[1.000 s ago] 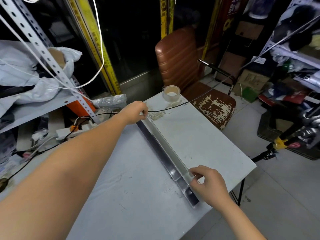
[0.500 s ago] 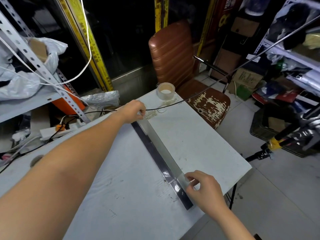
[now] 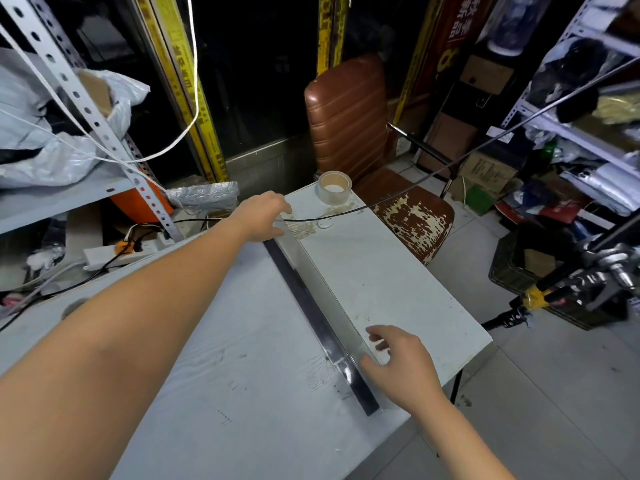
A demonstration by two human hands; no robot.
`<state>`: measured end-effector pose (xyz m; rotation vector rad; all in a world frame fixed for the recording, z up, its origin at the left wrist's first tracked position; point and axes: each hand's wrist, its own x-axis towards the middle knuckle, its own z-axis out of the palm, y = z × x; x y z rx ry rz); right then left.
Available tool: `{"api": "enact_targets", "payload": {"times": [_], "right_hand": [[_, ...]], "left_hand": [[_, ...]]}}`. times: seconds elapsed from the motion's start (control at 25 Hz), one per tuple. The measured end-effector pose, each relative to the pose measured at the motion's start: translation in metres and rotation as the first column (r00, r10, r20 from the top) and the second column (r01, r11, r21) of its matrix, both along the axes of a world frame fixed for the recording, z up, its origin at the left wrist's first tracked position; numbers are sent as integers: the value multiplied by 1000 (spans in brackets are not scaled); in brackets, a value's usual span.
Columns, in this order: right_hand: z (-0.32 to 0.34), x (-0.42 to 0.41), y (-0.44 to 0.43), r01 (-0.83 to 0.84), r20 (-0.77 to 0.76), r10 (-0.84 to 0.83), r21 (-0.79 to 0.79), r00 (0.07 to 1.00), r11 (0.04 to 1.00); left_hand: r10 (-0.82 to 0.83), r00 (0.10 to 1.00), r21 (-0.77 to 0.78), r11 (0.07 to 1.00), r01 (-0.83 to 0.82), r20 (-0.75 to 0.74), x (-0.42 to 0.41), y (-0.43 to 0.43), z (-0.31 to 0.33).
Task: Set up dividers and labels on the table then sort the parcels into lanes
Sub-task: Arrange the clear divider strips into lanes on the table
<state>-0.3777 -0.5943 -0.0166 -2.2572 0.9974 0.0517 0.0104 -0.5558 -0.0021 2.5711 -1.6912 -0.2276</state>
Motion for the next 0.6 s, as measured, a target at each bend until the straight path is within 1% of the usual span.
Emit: {"api": "enact_targets", "payload": {"times": [0.12,0.24,0.32,0.4,0.48,0.6], "right_hand": [[23,33,2,-136,0,137,-127,991,983],[47,80,13,-261,-1,268,-225,963,939],[60,114,26,-331,-14,341,-282,940,901],[72,147,47,-396,-32,409,-327,912,858],[83,174,72,-447,-39,465,-361,884,819],[100,202,119,-501,-42,527,-383,849,776]], "left_hand": [[106,991,6,994,-106,77,0,28,19],[257,960,53,963,-263,109,3,79,38],[361,924,75,925,-372,124,6,127,50],[449,889,73,887,-456,92,6,185,60],[497,866,54,865,-499,59,2,242,67],[591,803,34,803,-595,73,-11,326,80]]}}
